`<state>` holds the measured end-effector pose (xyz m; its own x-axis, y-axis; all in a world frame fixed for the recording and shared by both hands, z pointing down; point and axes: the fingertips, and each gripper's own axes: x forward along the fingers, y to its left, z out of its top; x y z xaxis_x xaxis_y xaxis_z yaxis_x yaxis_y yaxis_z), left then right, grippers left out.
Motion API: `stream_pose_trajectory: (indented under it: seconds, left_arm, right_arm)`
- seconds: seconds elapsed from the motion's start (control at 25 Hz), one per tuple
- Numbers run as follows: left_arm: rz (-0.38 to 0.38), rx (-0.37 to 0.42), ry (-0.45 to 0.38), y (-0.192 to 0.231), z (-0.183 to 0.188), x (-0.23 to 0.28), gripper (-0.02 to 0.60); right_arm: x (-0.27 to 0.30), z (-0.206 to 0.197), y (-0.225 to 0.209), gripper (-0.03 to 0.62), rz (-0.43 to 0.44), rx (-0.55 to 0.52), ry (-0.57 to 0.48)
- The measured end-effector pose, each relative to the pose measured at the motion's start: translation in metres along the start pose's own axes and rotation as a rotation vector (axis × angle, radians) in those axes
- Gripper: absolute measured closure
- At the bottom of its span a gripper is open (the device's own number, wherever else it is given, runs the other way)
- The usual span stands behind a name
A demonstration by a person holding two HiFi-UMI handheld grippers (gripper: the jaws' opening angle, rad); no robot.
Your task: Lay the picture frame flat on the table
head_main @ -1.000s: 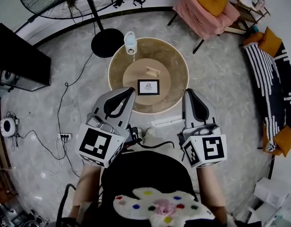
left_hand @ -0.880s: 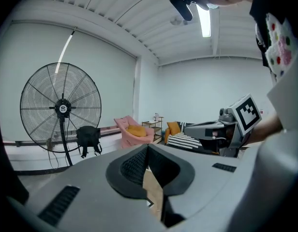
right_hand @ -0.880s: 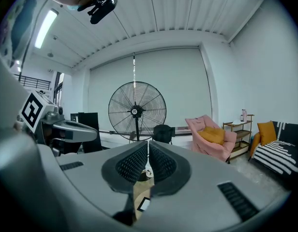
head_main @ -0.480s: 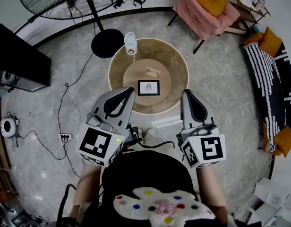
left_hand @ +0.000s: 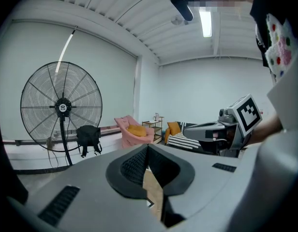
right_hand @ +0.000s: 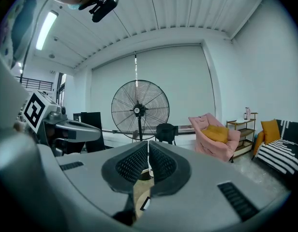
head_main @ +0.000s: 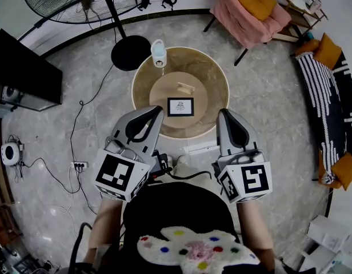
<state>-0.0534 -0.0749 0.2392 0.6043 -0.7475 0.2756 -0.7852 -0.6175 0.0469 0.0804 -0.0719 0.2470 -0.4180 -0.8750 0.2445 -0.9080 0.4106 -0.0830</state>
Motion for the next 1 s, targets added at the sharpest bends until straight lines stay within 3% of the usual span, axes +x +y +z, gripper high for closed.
stream_pose_trajectory:
  seconds: [1.0]
  left_arm:
    - [-0.016, -0.023, 0.006, -0.0017, -0.0043, 0.0053, 0.565]
  right_arm:
    - [0.0026, -0.0042, 0.0001, 0.557, 0.005, -0.002, 0.017]
